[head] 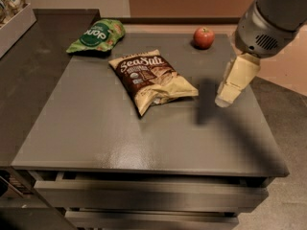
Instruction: Pick brown chip bag
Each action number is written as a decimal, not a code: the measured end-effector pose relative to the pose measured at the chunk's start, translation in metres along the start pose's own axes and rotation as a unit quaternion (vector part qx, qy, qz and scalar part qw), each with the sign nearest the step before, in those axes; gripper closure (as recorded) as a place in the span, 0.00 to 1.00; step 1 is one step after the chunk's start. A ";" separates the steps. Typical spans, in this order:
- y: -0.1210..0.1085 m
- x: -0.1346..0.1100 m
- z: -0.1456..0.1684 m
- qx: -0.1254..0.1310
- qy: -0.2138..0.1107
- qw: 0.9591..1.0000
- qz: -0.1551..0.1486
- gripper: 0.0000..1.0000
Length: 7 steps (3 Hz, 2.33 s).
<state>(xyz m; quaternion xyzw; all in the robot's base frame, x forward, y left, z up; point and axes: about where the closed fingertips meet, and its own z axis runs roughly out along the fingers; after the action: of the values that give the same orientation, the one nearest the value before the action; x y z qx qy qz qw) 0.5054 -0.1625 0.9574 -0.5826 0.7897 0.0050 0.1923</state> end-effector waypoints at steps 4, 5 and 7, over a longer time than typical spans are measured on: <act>-0.015 -0.086 0.088 -0.056 -0.036 0.995 0.067 0.00; -0.014 -0.083 0.106 -0.063 -0.030 0.995 0.077 0.00; -0.015 -0.089 0.130 -0.075 -0.036 0.994 0.076 0.00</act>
Offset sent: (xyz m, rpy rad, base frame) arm 0.0651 0.1006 -0.0328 0.1592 0.0928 -0.0771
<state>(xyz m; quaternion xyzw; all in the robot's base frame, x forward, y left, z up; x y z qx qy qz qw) 0.5800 -0.0556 0.8677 -0.5335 0.8213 0.1001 0.1755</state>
